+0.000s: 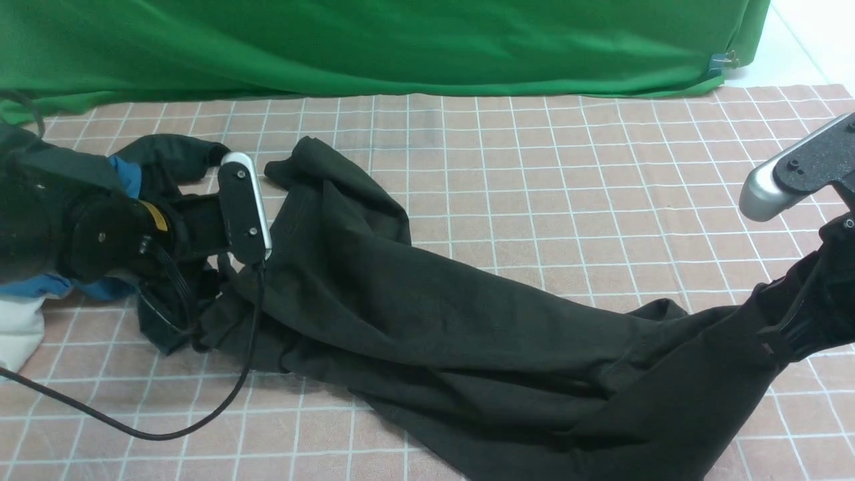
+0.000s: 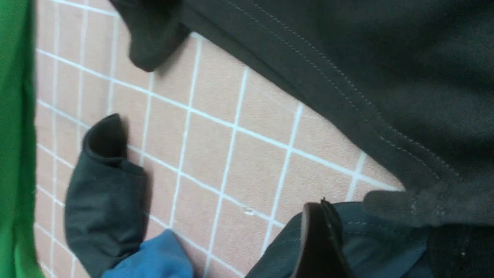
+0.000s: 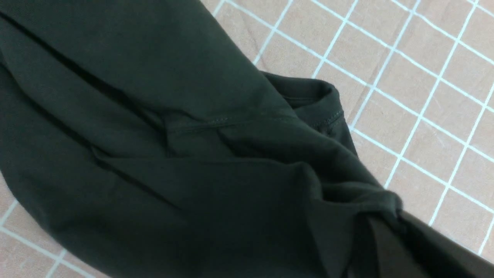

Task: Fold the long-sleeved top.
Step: Spread the long sleeves with your arms and place them on the tabletop

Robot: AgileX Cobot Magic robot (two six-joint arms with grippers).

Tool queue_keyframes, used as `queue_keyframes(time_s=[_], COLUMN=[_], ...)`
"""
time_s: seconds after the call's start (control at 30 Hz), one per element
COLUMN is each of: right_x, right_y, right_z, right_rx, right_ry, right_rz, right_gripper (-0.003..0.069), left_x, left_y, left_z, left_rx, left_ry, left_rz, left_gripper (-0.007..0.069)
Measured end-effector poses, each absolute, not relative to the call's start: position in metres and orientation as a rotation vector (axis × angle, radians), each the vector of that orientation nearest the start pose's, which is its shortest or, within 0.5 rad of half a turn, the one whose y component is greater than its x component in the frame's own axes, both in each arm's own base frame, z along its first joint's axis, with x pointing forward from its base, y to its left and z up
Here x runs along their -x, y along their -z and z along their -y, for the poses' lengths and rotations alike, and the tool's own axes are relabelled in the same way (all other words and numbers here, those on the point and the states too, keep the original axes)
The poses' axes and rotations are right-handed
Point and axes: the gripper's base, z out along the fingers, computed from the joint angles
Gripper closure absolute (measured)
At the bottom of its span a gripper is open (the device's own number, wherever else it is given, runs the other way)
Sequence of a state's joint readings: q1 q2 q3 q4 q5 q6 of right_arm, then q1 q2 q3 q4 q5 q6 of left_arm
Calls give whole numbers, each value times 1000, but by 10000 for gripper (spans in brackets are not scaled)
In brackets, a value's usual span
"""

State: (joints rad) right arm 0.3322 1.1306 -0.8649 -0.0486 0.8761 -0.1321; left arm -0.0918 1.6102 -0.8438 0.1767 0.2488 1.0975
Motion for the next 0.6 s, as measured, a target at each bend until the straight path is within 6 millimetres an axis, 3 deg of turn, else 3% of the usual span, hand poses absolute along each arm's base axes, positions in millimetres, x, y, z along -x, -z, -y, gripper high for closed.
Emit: queue_keyframes(time_s=[0.1,0.23,0.37,0.6], right_x=[-200,-200,-200,-200], right_y=[-293,-293,-293,-293], right_z=[-65,-65,-65,-66], right_rx=[633,633,633,635], right_ry=[-11,-11,-11,-11], right_rz=[-2545,-2543,-2543,-2543], right_gripper=[627,627,627,627], left_x=[-312,-306,-300,-300], left_y=[-190,-186,-183,-183], left_z=[26,26,26,26], left_rx=[-1597,-1730,-1902,-1929], left_ry=[-506,-470,-446,-444], left_rz=[-2025,-2018,-1967,-1950], left_gripper=[305,344,356,357])
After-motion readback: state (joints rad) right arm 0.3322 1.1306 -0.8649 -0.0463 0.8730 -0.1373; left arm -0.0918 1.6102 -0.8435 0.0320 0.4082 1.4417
